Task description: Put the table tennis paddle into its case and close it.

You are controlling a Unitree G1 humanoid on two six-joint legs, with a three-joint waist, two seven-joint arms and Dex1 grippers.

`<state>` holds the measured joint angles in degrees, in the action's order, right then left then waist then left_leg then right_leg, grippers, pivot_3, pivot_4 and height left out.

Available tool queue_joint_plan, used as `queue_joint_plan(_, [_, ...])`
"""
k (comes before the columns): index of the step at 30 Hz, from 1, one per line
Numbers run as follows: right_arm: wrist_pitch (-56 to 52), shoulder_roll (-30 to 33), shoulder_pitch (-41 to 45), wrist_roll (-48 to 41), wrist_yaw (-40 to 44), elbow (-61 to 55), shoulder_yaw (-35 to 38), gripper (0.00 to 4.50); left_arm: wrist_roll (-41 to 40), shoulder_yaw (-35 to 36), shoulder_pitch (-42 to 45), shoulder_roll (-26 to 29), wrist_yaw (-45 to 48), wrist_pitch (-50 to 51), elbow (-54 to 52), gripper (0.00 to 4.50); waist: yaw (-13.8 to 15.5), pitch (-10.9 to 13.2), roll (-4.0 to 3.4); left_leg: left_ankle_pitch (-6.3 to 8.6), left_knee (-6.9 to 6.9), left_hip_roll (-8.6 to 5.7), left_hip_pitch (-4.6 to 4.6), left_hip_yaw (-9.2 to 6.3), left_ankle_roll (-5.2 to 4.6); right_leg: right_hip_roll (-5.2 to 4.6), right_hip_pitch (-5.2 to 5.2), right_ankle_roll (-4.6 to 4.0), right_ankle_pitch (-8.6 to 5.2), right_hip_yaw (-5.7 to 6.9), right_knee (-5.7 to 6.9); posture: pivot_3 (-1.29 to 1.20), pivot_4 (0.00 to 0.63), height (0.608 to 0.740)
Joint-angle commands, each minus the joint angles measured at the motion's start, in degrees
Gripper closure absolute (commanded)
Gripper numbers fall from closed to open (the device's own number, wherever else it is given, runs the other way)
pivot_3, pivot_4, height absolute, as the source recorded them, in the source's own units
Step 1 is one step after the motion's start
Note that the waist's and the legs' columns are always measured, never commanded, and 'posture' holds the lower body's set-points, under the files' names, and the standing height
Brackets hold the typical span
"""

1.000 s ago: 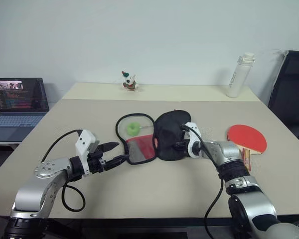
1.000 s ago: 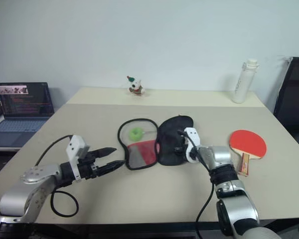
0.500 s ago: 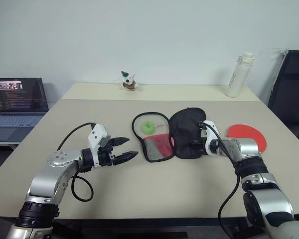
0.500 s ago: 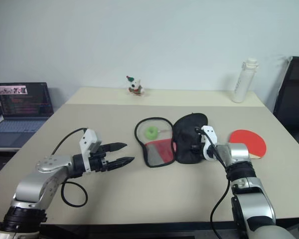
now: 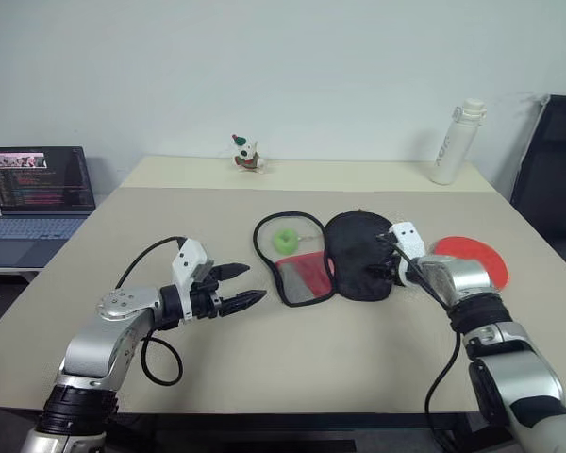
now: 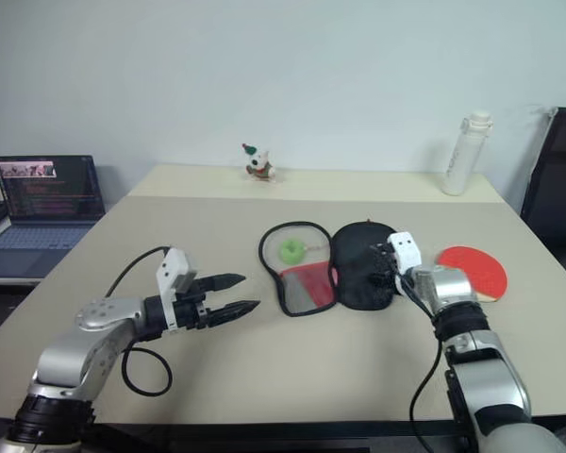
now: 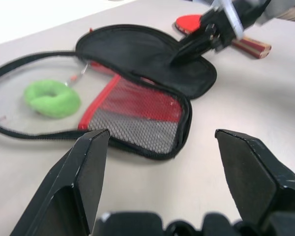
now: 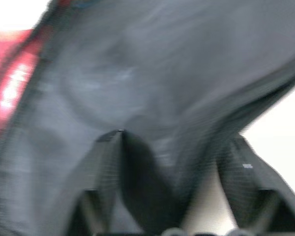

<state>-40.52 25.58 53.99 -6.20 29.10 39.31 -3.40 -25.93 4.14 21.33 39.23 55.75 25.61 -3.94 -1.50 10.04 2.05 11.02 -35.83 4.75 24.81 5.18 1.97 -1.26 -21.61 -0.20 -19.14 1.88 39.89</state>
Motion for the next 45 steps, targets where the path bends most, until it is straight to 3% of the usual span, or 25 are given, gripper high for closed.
queue_joint_plan(1, [2.1, 3.5, -0.2, 1.3, 0.3, -3.6, 1.3, 0.03, -0.2, 0.4, 0.2, 0.1, 0.2, -1.1, -2.5, 0.74, 0.0, 0.0, -0.02, -0.02, 0.01, 0.00, 0.00, 0.00, 0.03, 0.00, -0.01, 0.00, 0.00, -0.01, 0.00, 0.00, 0.150, 0.740])
queue_joint_plan(5, [-2.5, 5.2, -1.7, -0.8, -2.9, -9.1, 6.4, 0.03, -0.8, 0.0, 0.0, -0.1, 0.9, -0.7, -3.7, 0.74, -0.2, 0.0, -0.06, -0.03, 0.02, 0.01, 0.00, 0.04, 0.05, 0.01, -0.04, 0.00, 0.00, -0.06, 0.01, 0.00, 0.150, 0.740])
queue_joint_plan(12, [-9.8, 3.2, -4.8, -1.3, -20.7, -15.8, 20.3, 0.03, -2.1, -0.9, 1.6, 0.8, 3.8, 0.3, -5.1, 0.74, -0.1, 0.0, -0.06, -0.11, 0.02, 0.01, 0.00, 0.14, 0.19, 0.01, -0.06, 0.00, 0.00, -0.15, 0.00, 0.00, 0.150, 0.740])
queue_joint_plan(14, [-12.9, 1.9, -5.3, -3.2, -21.9, -18.3, 23.1, 0.03, -2.3, -1.2, 1.8, 1.3, 5.1, 0.7, -5.3, 0.74, -0.1, 0.0, -0.06, -0.11, 0.02, 0.01, -0.01, 0.15, 0.20, 0.02, -0.07, 0.01, 0.00, -0.16, 0.02, 0.00, 0.150, 0.740])
queue_joint_plan(19, [-18.9, 0.2, -9.2, -8.4, -14.3, -26.2, 20.2, 0.03, -2.0, -1.1, 2.0, 1.8, 5.9, 0.5, -4.5, 0.74, -0.4, 0.0, -0.06, -0.11, 0.08, 0.01, -0.04, 0.40, 0.19, 0.14, -0.21, 0.01, 0.00, -0.47, 0.06, 0.00, 0.150, 0.740])
queue_joint_plan(25, [-16.3, 0.0, -13.9, -12.5, -4.6, -34.1, 14.3, 0.03, -2.4, -0.4, 0.7, 0.8, 4.1, 1.5, -5.2, 0.74, -0.2, 0.0, -0.06, -0.07, 0.11, 0.03, -0.02, 0.61, 0.11, 0.16, -0.37, 0.02, 0.00, -0.70, 0.07, 0.00, 0.150, 0.740])
queue_joint_plan(32, [-21.8, 7.5, -18.7, -26.9, 15.6, -49.5, 10.6, 0.03, 3.4, -5.6, 1.9, -7.8, -6.2, 1.8, -2.3, 0.74, 0.2, 0.0, -0.06, 0.10, 0.04, 0.02, 0.00, 0.72, -0.16, 0.15, -0.38, 0.10, -0.03, -0.85, 0.06, 0.00, 0.150, 0.740])
queue_joint_plan(37, [-20.1, 10.7, -19.8, -26.9, 17.1, -50.1, 8.9, 0.03, 6.8, -8.1, 6.8, -14.0, -12.6, 2.7, 4.2, 0.74, 0.1, 0.0, -0.02, 0.11, -0.05, -0.06, -0.01, 0.70, -0.17, 0.16, -0.36, 0.13, -0.01, -0.86, 0.10, 0.00, 0.150, 0.740])
queue_joint_plan(45, [-19.7, 11.0, -20.2, -28.1, 17.0, -50.7, 9.2, 0.03, 5.9, -4.7, 12.9, -22.1, -22.9, 9.5, 12.1, 0.74, -0.1, 0.0, -0.02, 0.04, -0.07, -0.10, 0.00, 0.84, -0.05, 0.17, -0.38, 0.18, 0.02, -0.97, 0.08, 0.00, 0.150, 0.740])
